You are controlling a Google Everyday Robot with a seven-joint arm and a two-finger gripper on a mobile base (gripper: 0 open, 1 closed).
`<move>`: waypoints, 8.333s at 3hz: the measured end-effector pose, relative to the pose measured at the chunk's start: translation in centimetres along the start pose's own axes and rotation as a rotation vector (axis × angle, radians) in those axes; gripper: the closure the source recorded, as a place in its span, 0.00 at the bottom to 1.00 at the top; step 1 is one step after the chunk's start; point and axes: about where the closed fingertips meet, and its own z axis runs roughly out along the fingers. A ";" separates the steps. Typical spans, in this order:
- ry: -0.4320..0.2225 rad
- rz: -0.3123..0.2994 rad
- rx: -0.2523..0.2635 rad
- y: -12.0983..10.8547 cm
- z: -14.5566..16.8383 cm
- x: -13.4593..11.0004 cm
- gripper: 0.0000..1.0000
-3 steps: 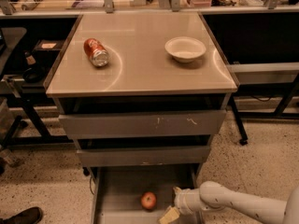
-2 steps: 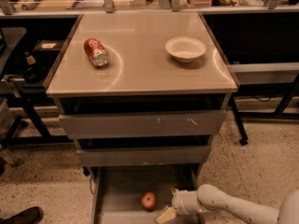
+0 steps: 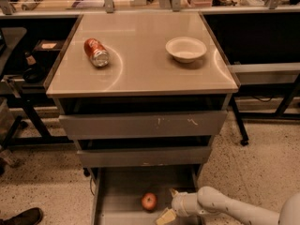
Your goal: Pick apple from bottom drawer and place on counter
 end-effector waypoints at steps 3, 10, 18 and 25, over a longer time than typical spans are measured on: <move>-0.146 -0.053 0.023 -1.7 3.7 -2.2 0.00; -0.222 0.021 -0.003 -4.6 11.3 -0.4 0.00; -0.185 0.100 0.155 -1.3 4.8 -4.1 1.00; -0.200 0.047 0.266 4.5 -10.2 -17.9 1.00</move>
Offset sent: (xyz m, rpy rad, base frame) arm 0.0443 0.0282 -0.0060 0.1054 -0.1613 -0.0322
